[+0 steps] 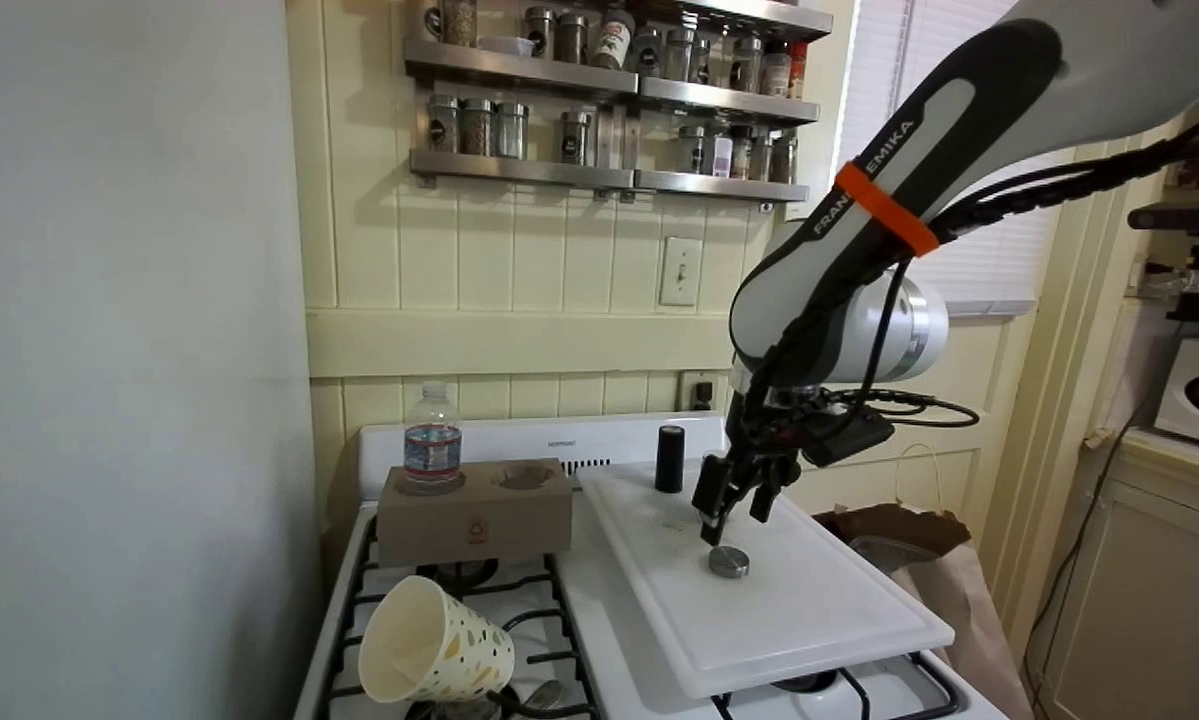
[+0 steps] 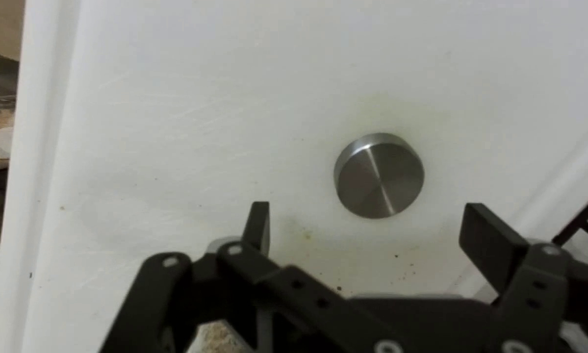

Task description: Uncover the silver lid of the salt cellar

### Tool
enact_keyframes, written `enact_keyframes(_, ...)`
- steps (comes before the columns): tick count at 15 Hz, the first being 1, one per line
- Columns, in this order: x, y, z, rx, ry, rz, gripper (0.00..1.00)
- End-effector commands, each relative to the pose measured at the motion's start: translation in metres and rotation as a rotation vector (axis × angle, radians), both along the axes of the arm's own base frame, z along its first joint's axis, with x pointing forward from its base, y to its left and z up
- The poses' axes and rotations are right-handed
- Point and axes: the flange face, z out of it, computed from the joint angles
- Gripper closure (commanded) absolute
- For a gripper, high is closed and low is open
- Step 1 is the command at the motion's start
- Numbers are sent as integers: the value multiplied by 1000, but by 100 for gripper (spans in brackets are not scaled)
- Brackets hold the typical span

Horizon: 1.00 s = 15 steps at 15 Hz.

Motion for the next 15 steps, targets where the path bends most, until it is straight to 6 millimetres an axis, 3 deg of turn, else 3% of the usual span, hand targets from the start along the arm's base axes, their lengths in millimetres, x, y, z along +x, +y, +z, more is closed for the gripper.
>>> enact_keyframes(1, -14, 0, 47, 87, 56, -10, 0)
enact_keyframes(5, -40, -38, 115, 107, 136, -103, 0)
enact_keyframes(11, -89, -155, 232, -167, 225, -361, 0)
enact_keyframes(12, -91, -172, 246, -229, 193, -373, 0)
enact_keyframes(13, -83, -153, 225, -149, 195, -320, 0)
enact_keyframes(15, -91, -175, 249, -196, 167, -360, 0)
